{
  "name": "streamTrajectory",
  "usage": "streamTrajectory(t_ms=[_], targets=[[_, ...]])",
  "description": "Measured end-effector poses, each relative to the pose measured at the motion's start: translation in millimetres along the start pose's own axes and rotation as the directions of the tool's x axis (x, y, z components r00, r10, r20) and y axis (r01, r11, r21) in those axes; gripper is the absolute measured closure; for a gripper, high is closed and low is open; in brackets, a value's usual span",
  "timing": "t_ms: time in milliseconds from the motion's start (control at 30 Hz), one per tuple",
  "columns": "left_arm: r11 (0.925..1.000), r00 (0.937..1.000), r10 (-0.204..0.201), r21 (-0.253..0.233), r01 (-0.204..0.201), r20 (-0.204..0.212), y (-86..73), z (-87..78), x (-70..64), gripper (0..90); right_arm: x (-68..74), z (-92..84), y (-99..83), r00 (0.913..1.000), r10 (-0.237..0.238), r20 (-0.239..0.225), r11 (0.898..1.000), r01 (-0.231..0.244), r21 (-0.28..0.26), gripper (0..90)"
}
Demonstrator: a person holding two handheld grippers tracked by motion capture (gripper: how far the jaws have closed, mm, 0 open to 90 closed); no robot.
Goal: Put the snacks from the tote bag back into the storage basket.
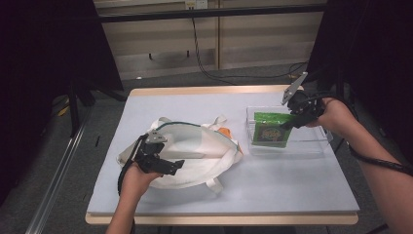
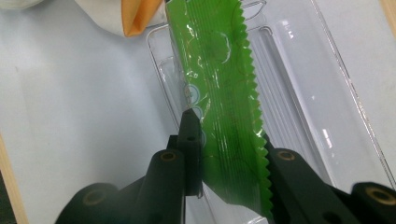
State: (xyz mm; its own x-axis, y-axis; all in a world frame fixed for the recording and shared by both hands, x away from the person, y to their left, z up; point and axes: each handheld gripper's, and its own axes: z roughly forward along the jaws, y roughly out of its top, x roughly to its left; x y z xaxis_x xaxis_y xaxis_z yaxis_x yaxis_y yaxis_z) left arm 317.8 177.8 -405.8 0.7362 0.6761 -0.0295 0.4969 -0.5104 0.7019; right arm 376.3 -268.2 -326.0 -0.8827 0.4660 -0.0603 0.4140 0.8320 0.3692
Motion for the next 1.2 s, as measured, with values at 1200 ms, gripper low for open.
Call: streamTrajectory(t_ms=[1200], targets=[[1.0,1.0,0.0,0.008,0.0,-0.001,-1.1,0.4,0.0,3.3,2.6,16.9,-6.3,0.9997,0.001,-0.026,1.0,-0.001,0.007,69.4]])
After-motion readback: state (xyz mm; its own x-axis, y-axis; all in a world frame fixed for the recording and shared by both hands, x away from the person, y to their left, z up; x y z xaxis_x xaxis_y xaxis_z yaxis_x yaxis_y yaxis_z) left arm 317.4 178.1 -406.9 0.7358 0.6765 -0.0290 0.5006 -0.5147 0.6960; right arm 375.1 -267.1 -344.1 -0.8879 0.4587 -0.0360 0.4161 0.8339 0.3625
